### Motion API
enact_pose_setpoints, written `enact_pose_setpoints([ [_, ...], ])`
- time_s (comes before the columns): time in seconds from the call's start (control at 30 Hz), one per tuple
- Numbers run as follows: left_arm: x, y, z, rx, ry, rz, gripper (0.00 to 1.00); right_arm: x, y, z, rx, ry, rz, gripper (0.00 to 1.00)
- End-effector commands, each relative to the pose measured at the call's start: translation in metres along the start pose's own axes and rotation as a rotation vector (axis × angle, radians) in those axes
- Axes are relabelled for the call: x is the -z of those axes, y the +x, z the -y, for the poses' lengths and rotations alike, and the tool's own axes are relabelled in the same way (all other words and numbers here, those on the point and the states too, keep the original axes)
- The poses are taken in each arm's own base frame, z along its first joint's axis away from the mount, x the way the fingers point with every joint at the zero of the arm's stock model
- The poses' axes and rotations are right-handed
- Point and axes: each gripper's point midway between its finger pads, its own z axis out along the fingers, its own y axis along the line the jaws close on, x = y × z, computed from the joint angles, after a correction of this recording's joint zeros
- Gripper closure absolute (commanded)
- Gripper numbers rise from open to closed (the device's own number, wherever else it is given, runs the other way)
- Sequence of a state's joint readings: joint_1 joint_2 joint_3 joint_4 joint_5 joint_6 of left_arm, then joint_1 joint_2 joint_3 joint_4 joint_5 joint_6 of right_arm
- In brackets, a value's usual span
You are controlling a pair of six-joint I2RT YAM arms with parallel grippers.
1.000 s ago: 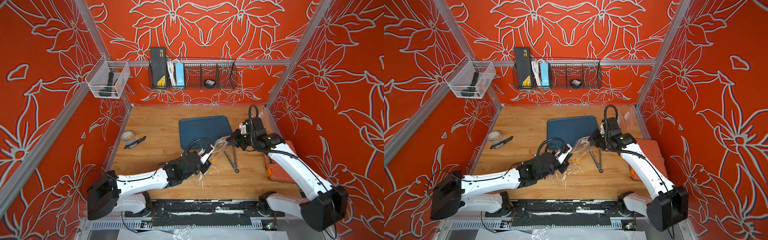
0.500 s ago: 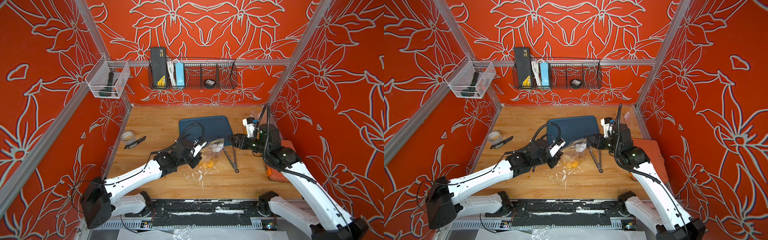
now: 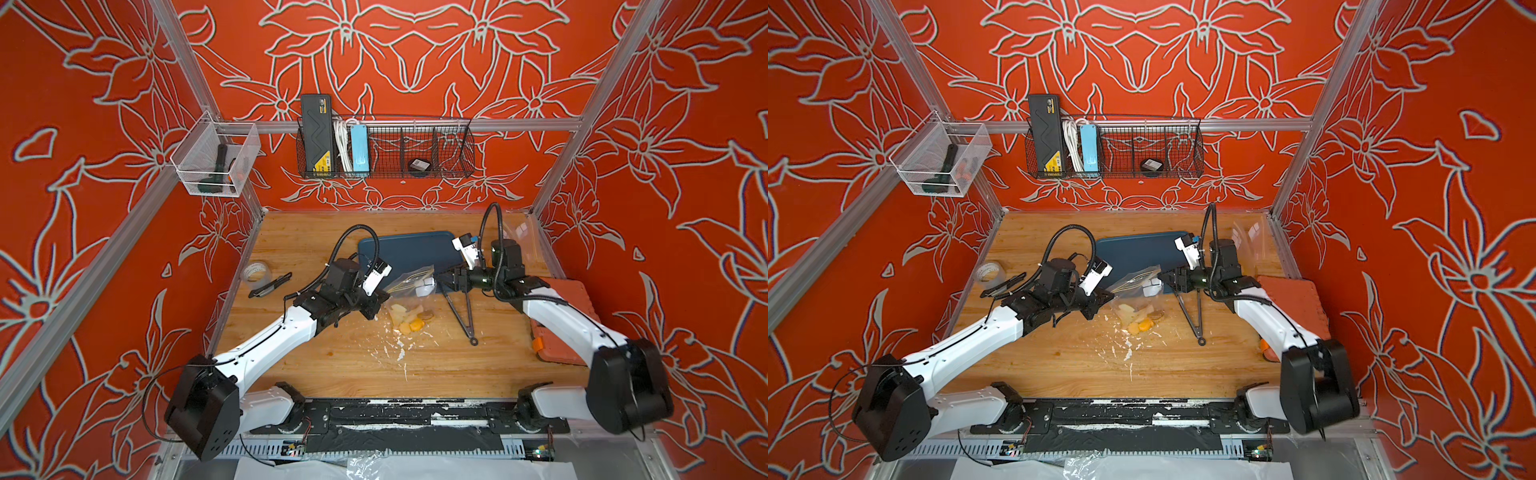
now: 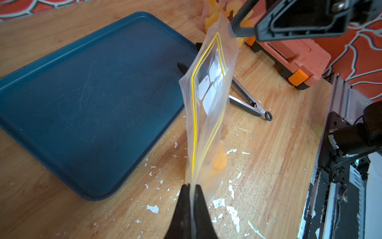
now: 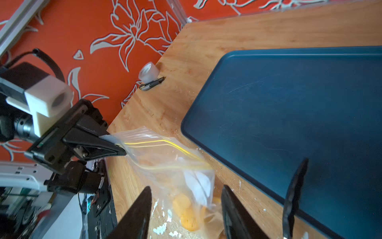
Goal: Put the cookies into a resealable bag to prevent moisture
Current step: Close the ziploc bag at the center of the board.
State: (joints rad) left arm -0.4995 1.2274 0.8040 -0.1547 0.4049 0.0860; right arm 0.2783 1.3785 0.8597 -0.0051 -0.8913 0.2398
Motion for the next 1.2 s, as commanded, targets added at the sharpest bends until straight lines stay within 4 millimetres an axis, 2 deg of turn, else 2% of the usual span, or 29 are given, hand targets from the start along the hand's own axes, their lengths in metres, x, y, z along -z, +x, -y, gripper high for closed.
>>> enact_pose_setpoints([
  [0.0,-0.003,0.001,0.004,-0.018,0.064,0.006,1.00,-0.003,-0.024,-0.013,0.162,-0.155,0.044,0.45],
  [0.17,-0.002,0.000,-0.003,-0.006,0.068,0.014,1.00,-0.007,-0.029,-0.014,0.187,-0.246,0.046,0.45],
  [0.27,0.000,-0.002,-0.006,-0.002,0.065,0.022,1.00,-0.012,-0.024,-0.015,0.172,-0.309,0.014,0.47],
  [0.6,0.001,-0.002,-0.010,0.004,0.064,0.024,1.00,-0.025,-0.016,0.006,0.153,-0.281,-0.033,0.47],
  [0.73,0.001,-0.002,-0.012,0.010,0.063,0.026,1.00,-0.027,-0.013,0.003,0.138,-0.319,-0.042,0.48],
  [0.87,0.001,-0.002,-0.015,0.019,0.063,0.029,1.00,-0.028,-0.010,0.000,0.129,-0.340,-0.048,0.53],
  [1.0,0.001,-0.002,-0.014,0.024,0.070,0.028,1.00,-0.030,-0.014,0.000,0.119,-0.352,-0.043,0.70],
  [1.07,0.001,-0.001,-0.016,0.028,0.068,0.028,1.00,-0.030,-0.015,0.000,0.118,-0.349,-0.041,0.82],
  [1.13,0.002,-0.002,-0.017,0.032,0.062,0.030,1.00,-0.030,-0.016,0.003,0.115,-0.326,-0.039,1.00],
  [1.17,0.003,-0.002,-0.019,0.034,0.055,0.031,1.00,-0.030,-0.016,0.004,0.113,-0.313,-0.038,1.00],
])
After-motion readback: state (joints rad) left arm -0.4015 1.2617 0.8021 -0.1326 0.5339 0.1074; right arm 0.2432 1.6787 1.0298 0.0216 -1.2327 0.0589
